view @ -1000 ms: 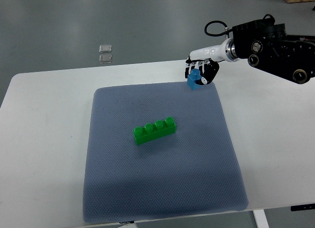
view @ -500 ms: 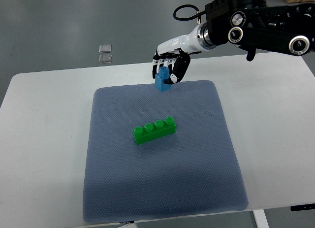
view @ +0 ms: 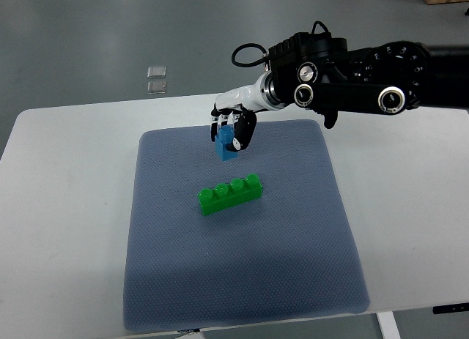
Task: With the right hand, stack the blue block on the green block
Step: 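Carry the blue block over the green block and lower it onto the studs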
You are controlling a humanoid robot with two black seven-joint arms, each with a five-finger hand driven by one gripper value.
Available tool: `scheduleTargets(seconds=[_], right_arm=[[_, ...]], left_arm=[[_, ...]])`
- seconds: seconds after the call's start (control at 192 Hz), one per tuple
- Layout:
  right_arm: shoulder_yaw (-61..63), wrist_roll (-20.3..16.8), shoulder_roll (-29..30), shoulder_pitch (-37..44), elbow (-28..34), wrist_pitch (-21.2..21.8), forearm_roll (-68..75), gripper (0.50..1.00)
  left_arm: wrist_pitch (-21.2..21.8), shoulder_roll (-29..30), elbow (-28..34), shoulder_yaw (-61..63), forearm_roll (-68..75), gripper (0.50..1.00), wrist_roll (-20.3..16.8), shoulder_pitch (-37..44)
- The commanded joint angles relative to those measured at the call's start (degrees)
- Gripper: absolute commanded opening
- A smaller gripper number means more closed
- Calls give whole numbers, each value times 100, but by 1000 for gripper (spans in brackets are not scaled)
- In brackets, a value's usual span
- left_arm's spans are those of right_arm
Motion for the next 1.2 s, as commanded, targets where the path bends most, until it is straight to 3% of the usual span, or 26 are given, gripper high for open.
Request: scheduleTargets(seconds=[0.0, 0.412, 1.193], right_arm=[[-18, -103, -40, -4, 114, -31, 168, 547], [-106, -112, -224, -338, 360, -444, 80, 552], [-106, -86, 22, -795, 185, -717, -184, 558]], left_arm=[[1, 0, 5, 0, 0, 1000, -1, 0], [1, 0, 4, 9, 0, 1000, 8, 0], [1, 0, 13, 0, 0, 1000, 8, 0]])
